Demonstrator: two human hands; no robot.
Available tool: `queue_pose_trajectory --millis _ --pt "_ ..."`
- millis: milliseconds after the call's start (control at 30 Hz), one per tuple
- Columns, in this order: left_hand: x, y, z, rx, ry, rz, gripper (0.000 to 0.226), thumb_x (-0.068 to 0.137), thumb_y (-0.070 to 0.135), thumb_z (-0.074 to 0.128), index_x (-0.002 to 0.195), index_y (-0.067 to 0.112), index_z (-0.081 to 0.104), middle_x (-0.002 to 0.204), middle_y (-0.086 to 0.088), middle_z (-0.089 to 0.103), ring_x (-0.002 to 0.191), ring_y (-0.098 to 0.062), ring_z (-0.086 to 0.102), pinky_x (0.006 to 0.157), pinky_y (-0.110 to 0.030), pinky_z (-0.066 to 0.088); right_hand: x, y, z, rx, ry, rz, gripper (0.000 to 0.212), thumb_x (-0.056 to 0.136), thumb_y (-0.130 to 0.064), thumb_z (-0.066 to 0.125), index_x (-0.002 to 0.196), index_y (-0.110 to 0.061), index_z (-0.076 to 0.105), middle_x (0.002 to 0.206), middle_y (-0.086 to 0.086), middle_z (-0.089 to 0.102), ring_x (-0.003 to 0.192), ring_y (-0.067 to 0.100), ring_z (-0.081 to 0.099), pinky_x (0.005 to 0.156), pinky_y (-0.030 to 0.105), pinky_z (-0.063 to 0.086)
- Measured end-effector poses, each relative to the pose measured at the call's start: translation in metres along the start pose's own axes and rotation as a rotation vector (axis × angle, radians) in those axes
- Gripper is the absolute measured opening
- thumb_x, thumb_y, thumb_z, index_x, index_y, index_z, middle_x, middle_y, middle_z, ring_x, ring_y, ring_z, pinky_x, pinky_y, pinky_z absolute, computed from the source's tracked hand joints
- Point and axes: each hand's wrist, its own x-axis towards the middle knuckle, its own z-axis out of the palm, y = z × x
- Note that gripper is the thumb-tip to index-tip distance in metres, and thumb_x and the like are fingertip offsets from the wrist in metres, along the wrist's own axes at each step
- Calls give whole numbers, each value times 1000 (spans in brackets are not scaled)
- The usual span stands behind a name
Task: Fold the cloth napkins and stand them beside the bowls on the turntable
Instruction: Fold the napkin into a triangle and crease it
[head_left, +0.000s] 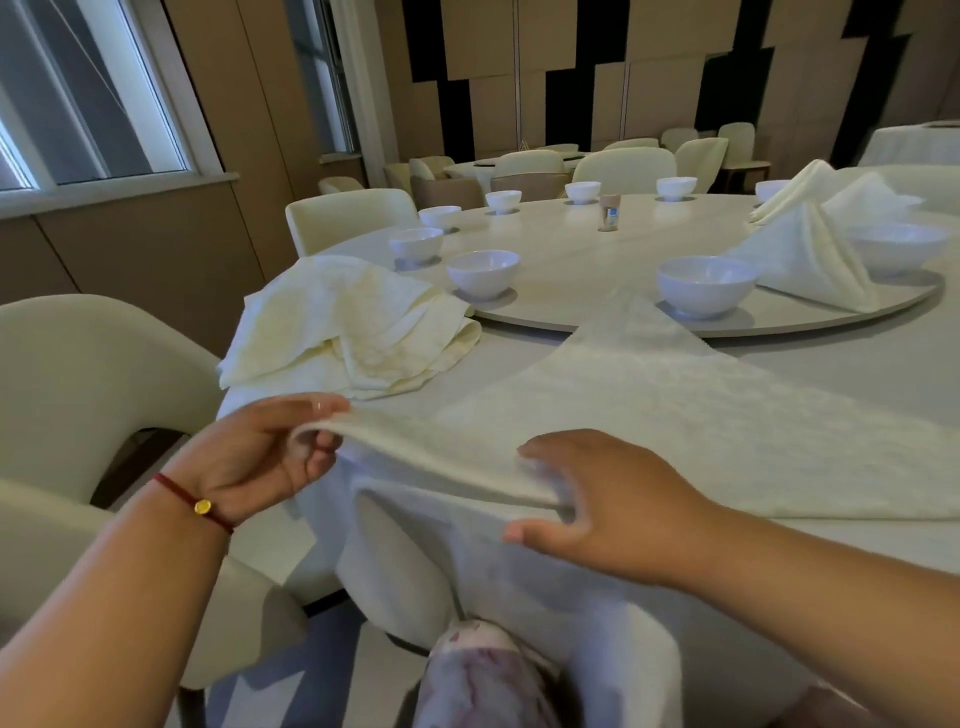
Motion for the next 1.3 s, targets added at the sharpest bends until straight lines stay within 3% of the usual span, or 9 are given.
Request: queue_pose_trajectory --millis 67,167,333,467,567,767,867,1067,1300 --pt "7 10 11 -188 -133 23 49 65 26 85 102 -3 72 96 -13 66 83 -19 66 80 -27 56 1 -10 8 -114 110 -57 44 88 -57 51 117 -25 53 108 -6 59 99 17 54 78 32 47" --pt "16 21 33 -307 -339 106 49 96 15 39 137 -11 39 137 -24 48 131 -31 43 116 -38 26 4 -14 10 -40 241 -79 18 93 -32 46 81 -18 46 70 0 50 63 21 47 54 32 35" --pt "36 25 81 110 -22 187 26 80 -4 52 75 3 77 88 -13 73 81 -16 72 67 -23 58 -9 -18 -8 284 215 41 21 88 -31 55 69 -26 47 67 -5 57 59 9 49 54 24 37" --pt "55 23 103 400 89 128 26 97 9 49 77 5 66 66 -3 62 47 -7 52 41 -16 44 -20 -21 -18 547 175 67 22 81 -24 62 63 -19 52 55 -6 51 49 5 41 51 21 34" --pt "71 18 109 580 166 110 26 94 18 58 69 12 55 57 1 45 45 -10 29 44 -20 26 -22 -18 -27 663 77 100 26 83 -25 64 61 -18 52 52 -7 48 48 7 40 54 26 36" --pt "106 3 126 904 238 56 46 87 27 69 47 22 46 51 4 31 52 -17 25 49 -24 28 4 20 -47 232 -19 110 52 90 -67 27 92 -22 54 85 -3 61 82 16 56 74 32 43" --pt "122 -4 138 1095 268 29 31 82 32 74 65 14 54 60 1 43 57 -17 39 53 -23 38 25 53 -34 237 -110 101 72 85 -77 23 130 -27 47 128 -5 56 117 14 49 100 35 39" --pt "158 -19 145 1323 268 -21 31 76 36 78 72 11 60 71 -2 57 68 -19 53 61 -27 43 38 82 -6 421 -132 98 95 69 -92 12 137 -32 41 138 -11 48 124 12 45 108 41 34" --pt "185 -30 150 1551 287 -106 51 76 49 72 49 13 46 53 -4 52 56 -22 51 65 -32 47 40 88 -2 331 -147 97 67 93 -64 23 151 -29 23 156 -10 26 142 9 23 117 30 17"
